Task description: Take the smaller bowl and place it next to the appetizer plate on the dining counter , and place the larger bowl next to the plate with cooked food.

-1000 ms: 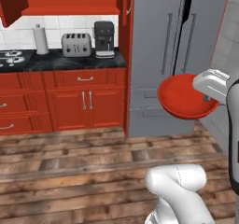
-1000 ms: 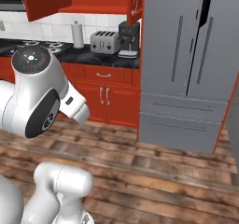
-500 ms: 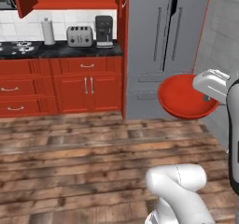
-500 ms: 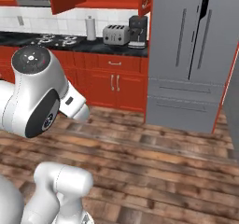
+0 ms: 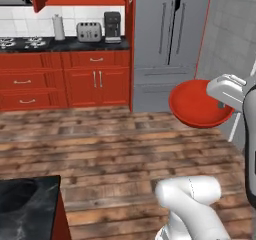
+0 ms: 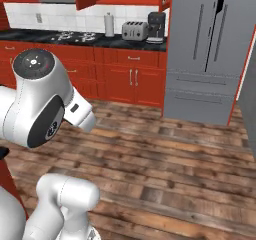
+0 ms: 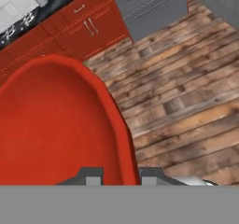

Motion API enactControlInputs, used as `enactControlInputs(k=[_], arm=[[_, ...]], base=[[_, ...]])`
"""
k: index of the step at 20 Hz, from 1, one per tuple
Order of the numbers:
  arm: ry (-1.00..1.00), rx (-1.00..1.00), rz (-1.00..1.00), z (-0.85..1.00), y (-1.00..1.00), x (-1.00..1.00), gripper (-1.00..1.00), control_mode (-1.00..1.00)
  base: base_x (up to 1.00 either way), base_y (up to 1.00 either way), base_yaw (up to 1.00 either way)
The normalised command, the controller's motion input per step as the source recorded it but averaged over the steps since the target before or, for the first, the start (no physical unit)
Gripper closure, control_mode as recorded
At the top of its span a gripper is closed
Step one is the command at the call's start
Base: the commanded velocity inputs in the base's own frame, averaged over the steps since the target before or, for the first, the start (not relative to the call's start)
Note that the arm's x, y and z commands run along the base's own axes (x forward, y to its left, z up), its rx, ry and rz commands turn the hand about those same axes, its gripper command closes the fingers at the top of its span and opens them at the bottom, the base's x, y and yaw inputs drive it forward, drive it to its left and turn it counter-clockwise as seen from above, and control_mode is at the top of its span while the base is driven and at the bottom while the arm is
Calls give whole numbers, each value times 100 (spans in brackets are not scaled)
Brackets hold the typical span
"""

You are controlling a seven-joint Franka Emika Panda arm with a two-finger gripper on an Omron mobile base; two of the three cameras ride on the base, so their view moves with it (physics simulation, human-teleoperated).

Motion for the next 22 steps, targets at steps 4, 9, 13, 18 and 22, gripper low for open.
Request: enactControlInputs(k=[4,9,13,18,22], arm=[[0,0,0,0,0,0,100,100],[0,0,0,0,0,0,100,100],[0,0,0,0,0,0,100,100],[0,0,0,0,0,0,100,100],[0,0,0,0,0,0,100,100]], base=[[-100,41,0],[-100,33,0],[-100,29,1],[-100,24,1],[-100,14,0]])
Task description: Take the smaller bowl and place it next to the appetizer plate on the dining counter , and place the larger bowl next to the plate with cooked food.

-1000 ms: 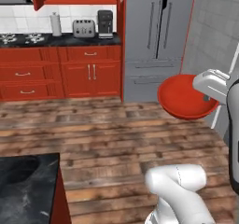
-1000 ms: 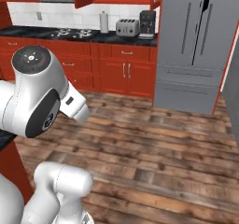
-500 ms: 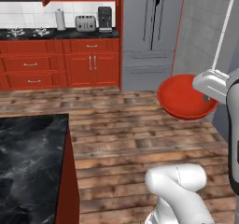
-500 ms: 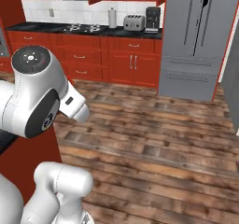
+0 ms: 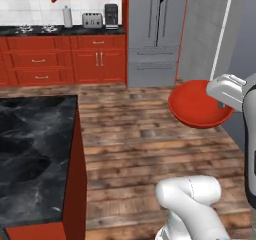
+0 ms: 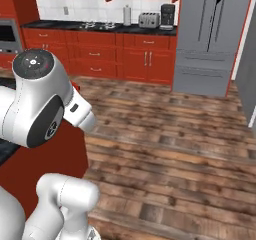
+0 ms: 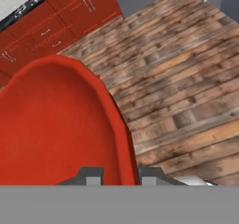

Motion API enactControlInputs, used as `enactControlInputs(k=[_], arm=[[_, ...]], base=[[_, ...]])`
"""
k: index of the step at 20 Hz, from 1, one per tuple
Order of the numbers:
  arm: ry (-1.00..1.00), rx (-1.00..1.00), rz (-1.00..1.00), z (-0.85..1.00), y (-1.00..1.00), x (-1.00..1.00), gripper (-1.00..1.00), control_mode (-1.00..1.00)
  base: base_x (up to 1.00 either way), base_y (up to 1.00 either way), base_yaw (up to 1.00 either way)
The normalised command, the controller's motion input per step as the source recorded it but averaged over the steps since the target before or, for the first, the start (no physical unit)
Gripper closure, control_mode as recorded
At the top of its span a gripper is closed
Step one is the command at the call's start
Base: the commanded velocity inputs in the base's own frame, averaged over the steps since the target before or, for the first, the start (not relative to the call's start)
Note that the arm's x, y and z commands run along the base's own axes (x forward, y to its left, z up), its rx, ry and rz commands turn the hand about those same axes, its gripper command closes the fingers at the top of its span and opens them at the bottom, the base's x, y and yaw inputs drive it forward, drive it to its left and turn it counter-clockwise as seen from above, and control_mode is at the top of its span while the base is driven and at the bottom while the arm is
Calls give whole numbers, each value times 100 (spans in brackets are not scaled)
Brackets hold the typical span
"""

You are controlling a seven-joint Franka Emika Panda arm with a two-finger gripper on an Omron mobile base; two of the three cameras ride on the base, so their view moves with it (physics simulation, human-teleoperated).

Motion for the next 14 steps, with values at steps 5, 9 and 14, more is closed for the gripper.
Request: enactControlInputs(k=[5,9,14], arm=[[0,0,0,0,0,0,100,100],[0,0,0,0,0,0,100,100],[0,0,0,0,0,0,100,100]], base=[[-100,9,0],[-100,8,0],[-100,8,0]])
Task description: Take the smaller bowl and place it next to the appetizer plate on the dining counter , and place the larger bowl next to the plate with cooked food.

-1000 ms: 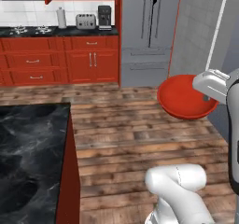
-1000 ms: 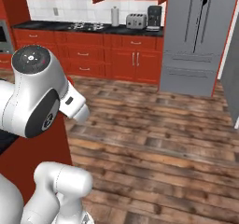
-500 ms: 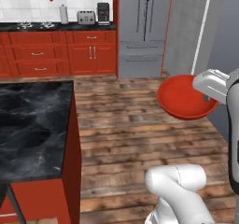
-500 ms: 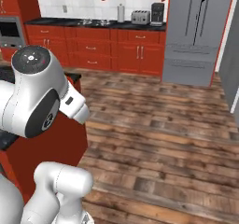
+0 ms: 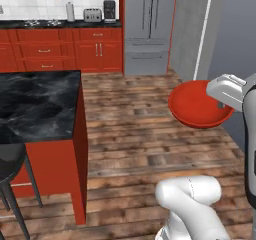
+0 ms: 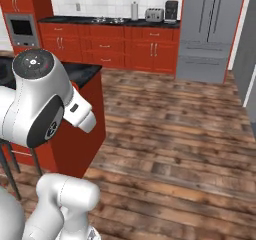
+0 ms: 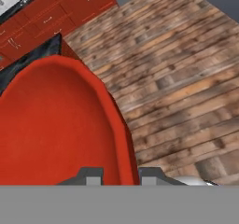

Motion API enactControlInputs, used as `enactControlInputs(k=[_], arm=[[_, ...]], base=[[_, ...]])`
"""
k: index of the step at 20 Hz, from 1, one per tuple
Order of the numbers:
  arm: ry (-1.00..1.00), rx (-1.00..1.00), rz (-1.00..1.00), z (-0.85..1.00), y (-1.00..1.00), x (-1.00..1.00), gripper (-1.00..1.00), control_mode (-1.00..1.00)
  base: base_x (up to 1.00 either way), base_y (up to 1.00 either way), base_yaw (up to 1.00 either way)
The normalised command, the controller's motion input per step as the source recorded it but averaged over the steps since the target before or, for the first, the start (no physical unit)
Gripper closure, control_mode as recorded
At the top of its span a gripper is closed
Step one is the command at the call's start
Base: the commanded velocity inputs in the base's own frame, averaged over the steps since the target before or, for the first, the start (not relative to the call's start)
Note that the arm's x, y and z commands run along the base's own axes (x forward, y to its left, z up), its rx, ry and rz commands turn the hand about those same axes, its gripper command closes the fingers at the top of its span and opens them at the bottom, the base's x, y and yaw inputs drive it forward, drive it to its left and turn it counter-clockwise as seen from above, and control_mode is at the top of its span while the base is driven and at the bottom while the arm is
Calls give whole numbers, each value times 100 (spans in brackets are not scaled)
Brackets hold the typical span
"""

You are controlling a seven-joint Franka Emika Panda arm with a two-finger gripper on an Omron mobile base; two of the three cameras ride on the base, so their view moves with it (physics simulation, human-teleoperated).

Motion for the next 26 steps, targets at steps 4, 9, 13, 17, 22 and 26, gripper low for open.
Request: enactControlInputs(k=[4,9,13,17,22,26], arm=[[0,0,0,0,0,0,100,100],[0,0,0,0,0,0,100,100],[0,0,0,0,0,0,100,100],[0,0,0,0,0,0,100,100],[0,0,0,0,0,0,100,100],[0,0,0,0,0,0,100,100]], base=[[-80,38,0],[-14,90,0],[-4,100,0],[-4,100,0],[-4,100,0],[0,100,0]])
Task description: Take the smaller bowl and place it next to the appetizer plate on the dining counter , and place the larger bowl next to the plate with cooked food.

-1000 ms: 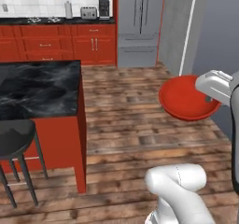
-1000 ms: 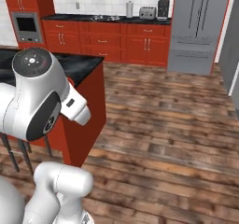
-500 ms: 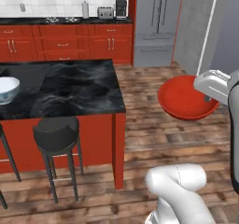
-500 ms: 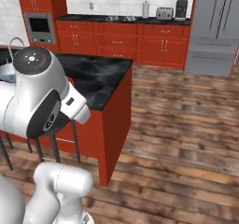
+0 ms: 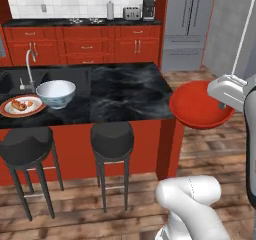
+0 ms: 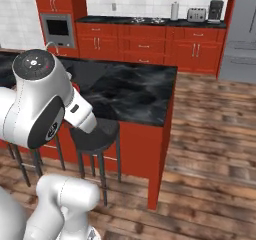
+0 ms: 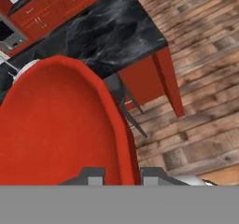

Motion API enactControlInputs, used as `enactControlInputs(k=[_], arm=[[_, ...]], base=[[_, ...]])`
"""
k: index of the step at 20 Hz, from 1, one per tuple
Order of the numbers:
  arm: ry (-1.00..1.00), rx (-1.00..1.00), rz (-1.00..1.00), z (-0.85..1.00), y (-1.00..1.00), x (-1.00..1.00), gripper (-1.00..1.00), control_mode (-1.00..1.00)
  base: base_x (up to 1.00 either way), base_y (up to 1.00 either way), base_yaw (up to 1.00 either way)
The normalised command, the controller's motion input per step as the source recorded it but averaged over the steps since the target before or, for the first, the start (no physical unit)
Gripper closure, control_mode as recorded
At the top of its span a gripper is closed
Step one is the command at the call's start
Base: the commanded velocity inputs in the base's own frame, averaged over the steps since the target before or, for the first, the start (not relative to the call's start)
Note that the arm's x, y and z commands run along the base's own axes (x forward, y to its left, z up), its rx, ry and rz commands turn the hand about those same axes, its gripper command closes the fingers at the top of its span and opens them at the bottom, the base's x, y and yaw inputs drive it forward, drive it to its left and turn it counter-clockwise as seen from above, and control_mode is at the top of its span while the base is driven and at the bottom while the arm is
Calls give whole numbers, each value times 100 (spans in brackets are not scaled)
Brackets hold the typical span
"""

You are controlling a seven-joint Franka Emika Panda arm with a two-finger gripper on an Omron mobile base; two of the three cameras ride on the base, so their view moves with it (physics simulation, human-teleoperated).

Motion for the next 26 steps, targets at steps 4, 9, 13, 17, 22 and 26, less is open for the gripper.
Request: enactControlInputs(k=[4,9,13,17,22,26], arm=[[0,0,0,0,0,0,100,100],[0,0,0,0,0,0,100,100],[0,0,0,0,0,0,100,100],[0,0,0,0,0,0,100,100],[0,0,0,0,0,0,100,100],[0,0,0,0,0,0,100,100]], base=[[0,100,0],[14,100,0],[25,100,0],[23,100,0],[25,100,0],[23,100,0]])
